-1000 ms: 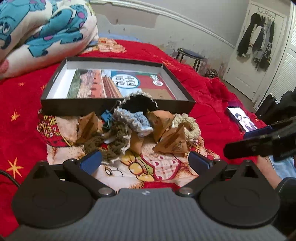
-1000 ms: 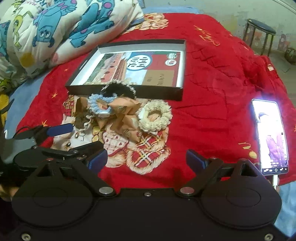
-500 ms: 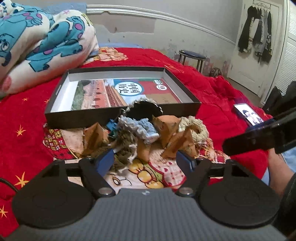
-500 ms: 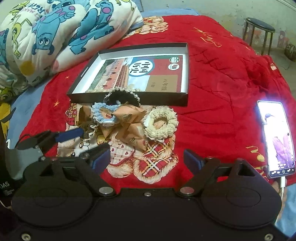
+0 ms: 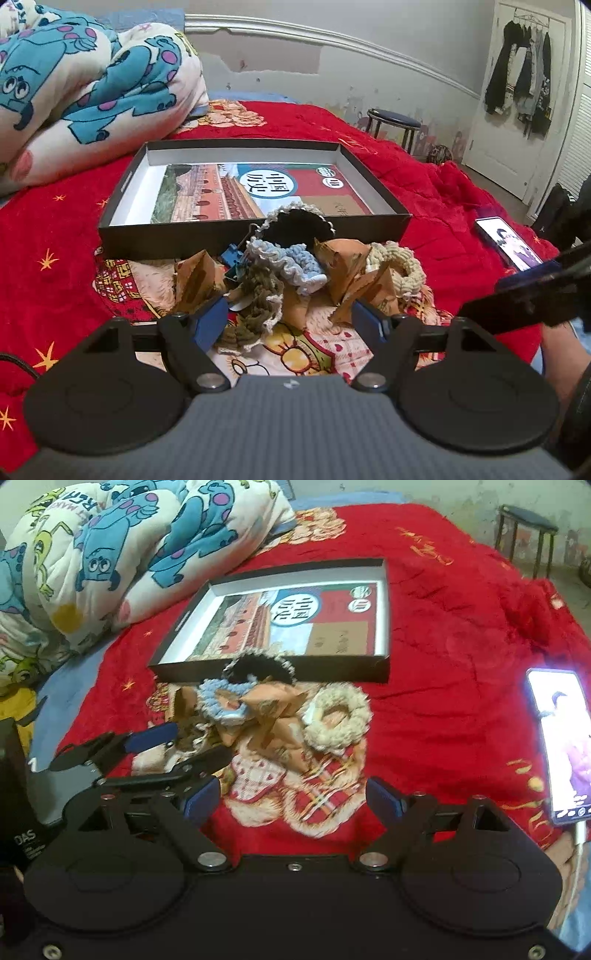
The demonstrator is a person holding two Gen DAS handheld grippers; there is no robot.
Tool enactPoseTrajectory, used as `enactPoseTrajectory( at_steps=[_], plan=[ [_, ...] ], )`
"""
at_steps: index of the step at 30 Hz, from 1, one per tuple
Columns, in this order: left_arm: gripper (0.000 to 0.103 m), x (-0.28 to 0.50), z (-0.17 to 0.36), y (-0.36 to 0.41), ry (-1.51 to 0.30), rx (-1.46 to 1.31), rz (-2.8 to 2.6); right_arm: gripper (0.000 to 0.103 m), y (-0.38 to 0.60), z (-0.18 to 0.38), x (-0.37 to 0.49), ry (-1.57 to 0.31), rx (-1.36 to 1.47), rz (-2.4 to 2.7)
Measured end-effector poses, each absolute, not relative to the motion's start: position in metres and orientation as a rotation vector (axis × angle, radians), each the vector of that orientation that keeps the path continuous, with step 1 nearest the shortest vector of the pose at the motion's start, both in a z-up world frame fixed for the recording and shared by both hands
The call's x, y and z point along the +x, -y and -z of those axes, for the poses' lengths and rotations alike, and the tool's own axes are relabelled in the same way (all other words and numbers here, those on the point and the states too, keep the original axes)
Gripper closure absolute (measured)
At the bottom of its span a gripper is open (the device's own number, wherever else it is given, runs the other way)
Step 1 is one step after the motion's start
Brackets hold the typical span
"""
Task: Organize objects
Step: 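Close the left gripper on the brown braided cord while the right gripper approaches the pile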
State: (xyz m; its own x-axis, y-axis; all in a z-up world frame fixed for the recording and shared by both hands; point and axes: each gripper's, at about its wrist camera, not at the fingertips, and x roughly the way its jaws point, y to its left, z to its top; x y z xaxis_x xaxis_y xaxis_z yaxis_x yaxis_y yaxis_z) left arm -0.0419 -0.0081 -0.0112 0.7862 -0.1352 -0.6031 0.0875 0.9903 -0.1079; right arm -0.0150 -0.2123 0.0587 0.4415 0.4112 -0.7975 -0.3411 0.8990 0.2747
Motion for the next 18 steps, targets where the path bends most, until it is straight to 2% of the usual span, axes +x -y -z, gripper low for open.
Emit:
enactPoseTrajectory(
  at_steps=[9, 14, 18],
  plan=[
    [0.021, -0.0401, 0.0123, 0.0043, -0.675, -0.123, 0.146, 0.016, 0.2100, -0.0576, -0.0166, -1.019, 0.070, -0.473],
    [0.038, -0.0373, 0.0169, 0.0064, -0.715, -0.127, 0.151, 0.016, 0.2101, -0.0574, -0.0165, -1.021, 0.079, -0.477],
    [0.047, -0.0361, 0.0191, 0.0037, -0.728, -0.143, 0.129, 0.016, 0.2095, -0.0569, -0.0161, -1.024, 0.080, -0.480]
  ],
)
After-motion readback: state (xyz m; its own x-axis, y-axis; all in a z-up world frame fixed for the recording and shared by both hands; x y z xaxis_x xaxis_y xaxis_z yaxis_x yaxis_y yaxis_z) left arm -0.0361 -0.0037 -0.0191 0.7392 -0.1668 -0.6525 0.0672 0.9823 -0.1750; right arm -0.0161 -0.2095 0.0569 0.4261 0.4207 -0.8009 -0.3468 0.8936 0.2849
